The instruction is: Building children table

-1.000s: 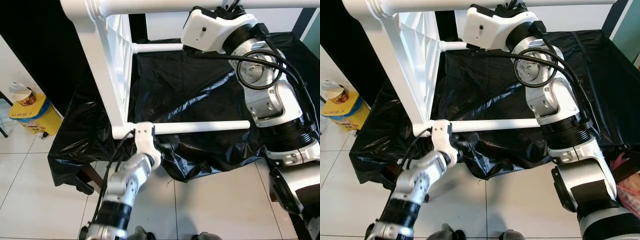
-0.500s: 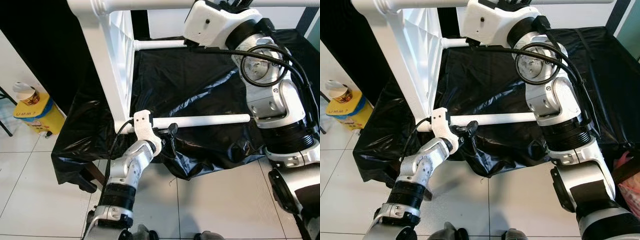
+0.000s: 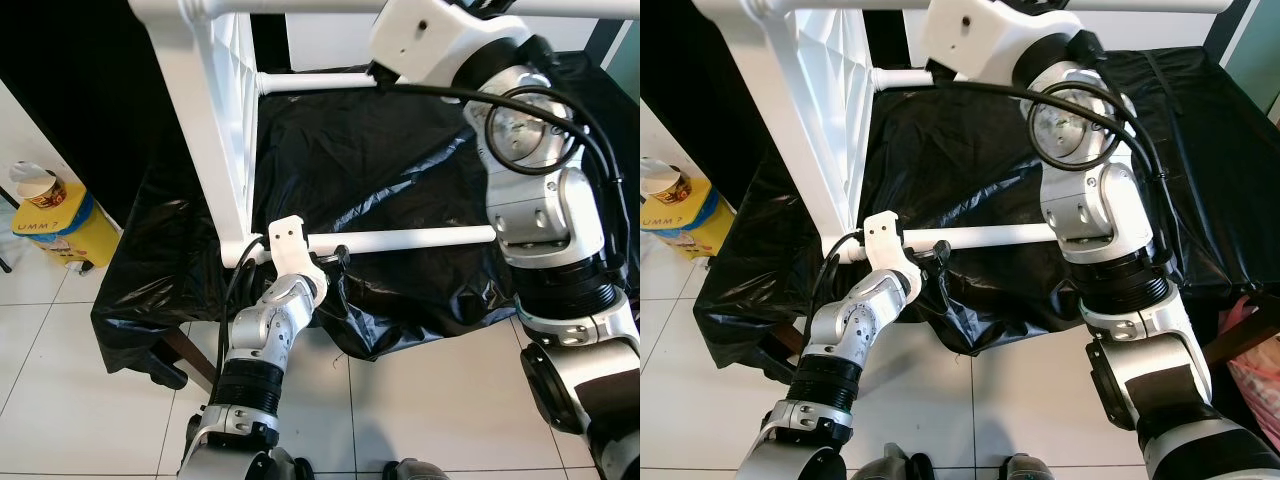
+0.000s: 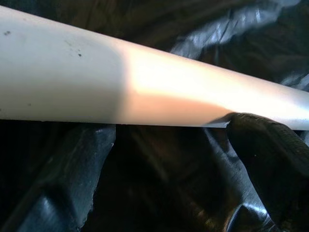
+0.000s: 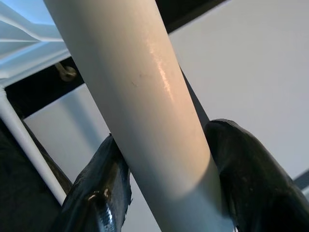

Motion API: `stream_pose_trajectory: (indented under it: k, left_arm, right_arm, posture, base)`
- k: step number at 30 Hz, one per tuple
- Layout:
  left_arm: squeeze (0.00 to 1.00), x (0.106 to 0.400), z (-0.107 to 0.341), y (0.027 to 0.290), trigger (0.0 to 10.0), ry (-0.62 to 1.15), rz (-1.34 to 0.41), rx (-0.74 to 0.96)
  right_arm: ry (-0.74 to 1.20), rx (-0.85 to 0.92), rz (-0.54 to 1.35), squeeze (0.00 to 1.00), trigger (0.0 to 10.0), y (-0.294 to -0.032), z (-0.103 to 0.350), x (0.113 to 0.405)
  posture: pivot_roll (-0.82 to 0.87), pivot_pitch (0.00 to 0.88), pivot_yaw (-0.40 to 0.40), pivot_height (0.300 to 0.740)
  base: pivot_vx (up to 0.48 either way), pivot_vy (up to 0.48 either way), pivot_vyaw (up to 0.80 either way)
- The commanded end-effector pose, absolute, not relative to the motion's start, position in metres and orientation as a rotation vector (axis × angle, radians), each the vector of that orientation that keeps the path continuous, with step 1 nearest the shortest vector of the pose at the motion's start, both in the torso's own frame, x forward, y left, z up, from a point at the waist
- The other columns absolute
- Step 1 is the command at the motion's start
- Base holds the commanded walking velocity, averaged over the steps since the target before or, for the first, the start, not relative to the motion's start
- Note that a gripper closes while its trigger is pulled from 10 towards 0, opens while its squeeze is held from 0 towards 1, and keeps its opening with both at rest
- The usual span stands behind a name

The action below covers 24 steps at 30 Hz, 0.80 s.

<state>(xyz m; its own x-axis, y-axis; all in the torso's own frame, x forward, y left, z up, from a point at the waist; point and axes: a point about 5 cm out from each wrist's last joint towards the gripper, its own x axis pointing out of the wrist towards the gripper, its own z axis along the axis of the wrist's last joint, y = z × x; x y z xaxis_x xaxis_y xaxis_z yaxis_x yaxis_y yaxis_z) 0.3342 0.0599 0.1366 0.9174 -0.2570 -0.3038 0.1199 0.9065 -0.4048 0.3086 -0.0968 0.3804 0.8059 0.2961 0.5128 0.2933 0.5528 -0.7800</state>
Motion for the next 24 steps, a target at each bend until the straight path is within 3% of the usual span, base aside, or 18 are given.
stream_pose_trajectory:
  k: [1, 4, 9, 10, 13, 16, 21, 23, 24]
  left_arm:
    - [0.00, 0.335, 0.139, 0.060, 10.0, 0.352, -0.118, -0.367]
    - [0.00, 0.337, 0.146, 0.061, 10.0, 0.320, -0.111, -0.342]
    - [0.00, 0.346, 0.221, 0.066, 10.0, -0.010, -0.136, -0.182]
    - [0.00, 0.346, 0.221, 0.066, 10.0, -0.010, -0.136, -0.182]
    - [0.00, 0.348, 0.278, 0.065, 10.0, -0.228, -0.212, -0.217]
    - [0.00, 0.349, 0.297, 0.062, 10.0, -0.282, -0.267, -0.264]
    - [0.00, 0.339, 0.357, 0.048, 10.0, -0.475, -0.486, -0.365]
    - [0.00, 0.336, 0.366, 0.045, 10.0, -0.502, -0.523, -0.366]
    - [0.00, 0.333, 0.371, 0.039, 10.0, -0.523, -0.569, -0.356]
  right_arm:
    - [-0.658, -0.694, -0.034, 0.00, 0.0, -0.115, 0.396, 0.302]
    - [-0.653, -0.649, -0.059, 0.00, 0.0, -0.120, 0.400, 0.302]
    - [-0.670, -0.505, -0.198, 0.00, 0.0, -0.149, 0.420, 0.294]
    - [-0.670, -0.505, -0.198, 0.00, 0.0, -0.149, 0.420, 0.294]
    - [-0.685, -0.460, -0.249, 0.00, 0.0, -0.160, 0.424, 0.289]
    - [-0.677, -0.436, -0.269, 0.00, 0.0, -0.165, 0.422, 0.288]
    - [-0.621, -0.311, -0.348, 0.00, 0.0, -0.188, 0.398, 0.292]
    - [-0.595, -0.282, -0.365, 0.00, 0.4, -0.195, 0.390, 0.293]
    - [-0.561, -0.266, -0.387, 0.00, 2.2, -0.204, 0.375, 0.297]
  posture:
    - [-0.14, 0.104, 0.102, 0.740]
    - [-0.15, 0.104, 0.100, 0.740]
    - [-0.15, 0.109, 0.093, 0.740]
    - [-0.15, 0.109, 0.093, 0.740]
    - [-0.15, 0.110, 0.085, 0.740]
    - [-0.14, 0.109, 0.079, 0.740]
    - [-0.14, 0.103, 0.071, 0.740]
    - [-0.13, 0.104, 0.073, 0.740]
    - [-0.13, 0.103, 0.078, 0.740]
  base:
    - [0.000, 0.000, 0.00]
    - [0.000, 0.000, 0.00]
    - [0.000, 0.000, 0.00]
    - [0.000, 0.000, 0.00]
    - [0.000, 0.000, 0.00]
    - [0.000, 0.000, 0.00]
    - [0.000, 0.000, 0.00]
    - [0.000, 0.000, 0.00]
    - [0.000, 0.000, 0.00]
